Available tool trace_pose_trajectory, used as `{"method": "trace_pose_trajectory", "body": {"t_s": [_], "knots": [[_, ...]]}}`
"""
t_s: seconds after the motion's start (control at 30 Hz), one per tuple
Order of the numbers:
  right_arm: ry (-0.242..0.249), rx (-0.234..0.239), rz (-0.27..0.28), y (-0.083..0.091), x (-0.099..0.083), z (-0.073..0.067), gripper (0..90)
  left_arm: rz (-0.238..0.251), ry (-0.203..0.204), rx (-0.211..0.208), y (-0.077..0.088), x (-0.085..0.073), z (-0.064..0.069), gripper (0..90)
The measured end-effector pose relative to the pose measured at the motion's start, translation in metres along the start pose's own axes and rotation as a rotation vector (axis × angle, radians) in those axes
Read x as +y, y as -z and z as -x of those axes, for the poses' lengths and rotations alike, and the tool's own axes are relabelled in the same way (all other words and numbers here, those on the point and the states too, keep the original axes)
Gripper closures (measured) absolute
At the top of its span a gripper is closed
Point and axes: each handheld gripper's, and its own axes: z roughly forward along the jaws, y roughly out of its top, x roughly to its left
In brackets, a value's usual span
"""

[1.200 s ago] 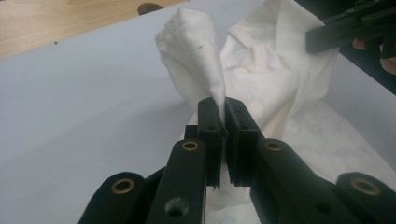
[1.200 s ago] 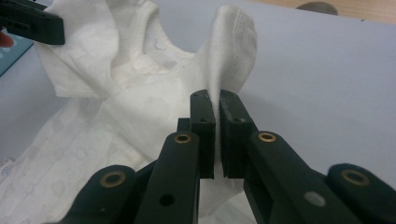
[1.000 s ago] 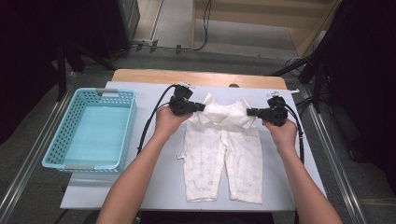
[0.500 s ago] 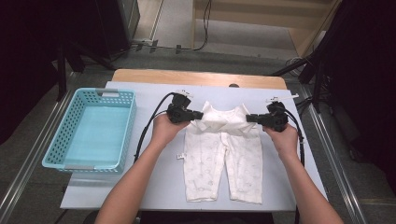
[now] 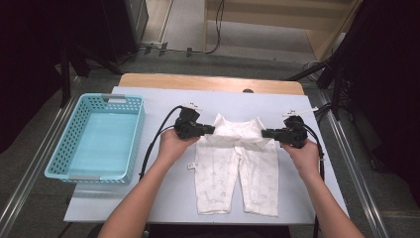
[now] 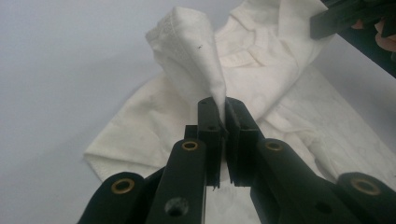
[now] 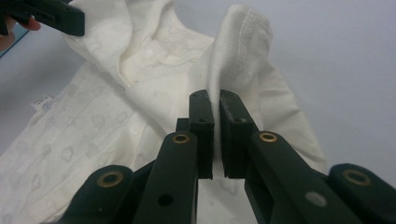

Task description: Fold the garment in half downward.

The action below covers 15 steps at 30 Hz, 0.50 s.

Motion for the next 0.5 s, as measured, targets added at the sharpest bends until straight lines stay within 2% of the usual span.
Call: {"method": "trace_pose_trajectory", "body": {"t_s": [0.2,0.4,0.5], "knots": [[0.009,0.02,0.005,0.003,-0.003,-0.005,82.6,0.041,-0.001,-0.017,0.008,-0.006,0.005,86.2],[0.016,0.037,0.003,0.008,-0.012,-0.01,82.4,0.007,-0.006,-0.028,0.01,-0.015,0.012,86.2],[0.019,0.032,-0.001,0.009,-0.015,-0.012,82.3,0.006,-0.006,-0.03,0.012,-0.016,0.014,86.2]]}}
